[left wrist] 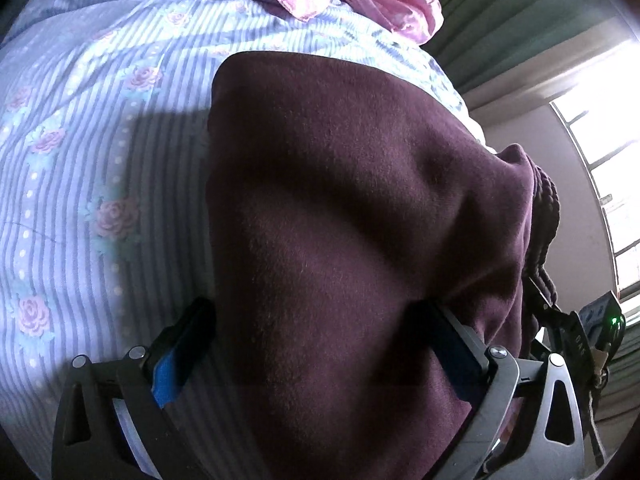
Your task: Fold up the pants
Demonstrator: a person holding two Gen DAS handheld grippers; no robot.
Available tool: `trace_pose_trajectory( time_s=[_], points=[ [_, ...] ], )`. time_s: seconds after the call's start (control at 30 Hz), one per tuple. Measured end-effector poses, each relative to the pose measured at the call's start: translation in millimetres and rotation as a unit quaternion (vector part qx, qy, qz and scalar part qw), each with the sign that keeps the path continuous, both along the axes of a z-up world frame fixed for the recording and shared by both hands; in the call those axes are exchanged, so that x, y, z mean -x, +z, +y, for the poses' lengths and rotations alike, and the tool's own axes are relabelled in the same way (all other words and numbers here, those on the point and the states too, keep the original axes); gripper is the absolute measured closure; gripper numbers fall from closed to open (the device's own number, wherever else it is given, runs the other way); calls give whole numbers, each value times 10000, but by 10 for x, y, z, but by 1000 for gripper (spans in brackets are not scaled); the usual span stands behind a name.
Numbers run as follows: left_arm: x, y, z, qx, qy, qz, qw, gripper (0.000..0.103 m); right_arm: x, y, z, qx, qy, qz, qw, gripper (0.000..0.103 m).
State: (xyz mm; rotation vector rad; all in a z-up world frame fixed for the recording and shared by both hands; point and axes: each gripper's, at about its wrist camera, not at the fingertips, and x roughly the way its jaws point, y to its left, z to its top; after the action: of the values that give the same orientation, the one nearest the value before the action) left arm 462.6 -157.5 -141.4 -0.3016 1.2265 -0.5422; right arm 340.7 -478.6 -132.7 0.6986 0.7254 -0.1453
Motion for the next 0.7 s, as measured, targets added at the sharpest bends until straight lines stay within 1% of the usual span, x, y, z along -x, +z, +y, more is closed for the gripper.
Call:
trace_pose_trajectory(
  time_s=[0.07, 0.1, 0.13, 0.17, 0.23, 0.27, 0.33, 0.4, 0.47, 0.57, 0.6, 0.7],
  points=[
    [18, 18, -12, -12, 69, -71, 10000, 0, -6, 3, 3, 12, 11, -6, 10000, 26],
    [38, 42, -18, 43, 39, -164, 9998, 9, -7, 3, -8, -2, 38, -6, 10000, 26],
    [10, 55, -62, 155, -8, -208, 9997, 30, -5, 4, -20, -35, 44, -12, 10000, 26],
    [32, 104, -58, 314, 36, -257, 9992, 33, 4, 5, -33, -74, 65, -27, 9999, 26],
    [34, 147, -63, 328, 135, -299, 9989, 46, 23, 30, -16, -22, 114, -50, 9999, 28],
    [45, 193, -64, 287, 204, -364, 9987, 49, 29, 62, 3, 65, 164, -88, 9998, 30],
    [93, 282, -69, 196, 272, -540, 9980, 65, 39, 113, 7, 94, 242, -117, 9996, 33],
    [168, 432, -109, -24, 241, -893, 9957, 70, 70, 177, 16, 138, 324, -194, 9992, 37],
    [223, 519, -131, -126, 204, -1063, 9940, 72, 109, 233, 20, 134, 368, -278, 9988, 41],
    [295, 642, -122, -92, 208, -1210, 9924, 75, 189, 338, 5, 158, 373, -391, 9984, 46],
    [306, 674, -112, -103, 197, -1259, 9918, 75, 229, 411, 32, 336, 391, -429, 9977, 48],
    [428, 840, -93, -85, 163, -1489, 9887, 75, 335, 618, 115, 724, 426, -644, 9944, 50]
  ],
)
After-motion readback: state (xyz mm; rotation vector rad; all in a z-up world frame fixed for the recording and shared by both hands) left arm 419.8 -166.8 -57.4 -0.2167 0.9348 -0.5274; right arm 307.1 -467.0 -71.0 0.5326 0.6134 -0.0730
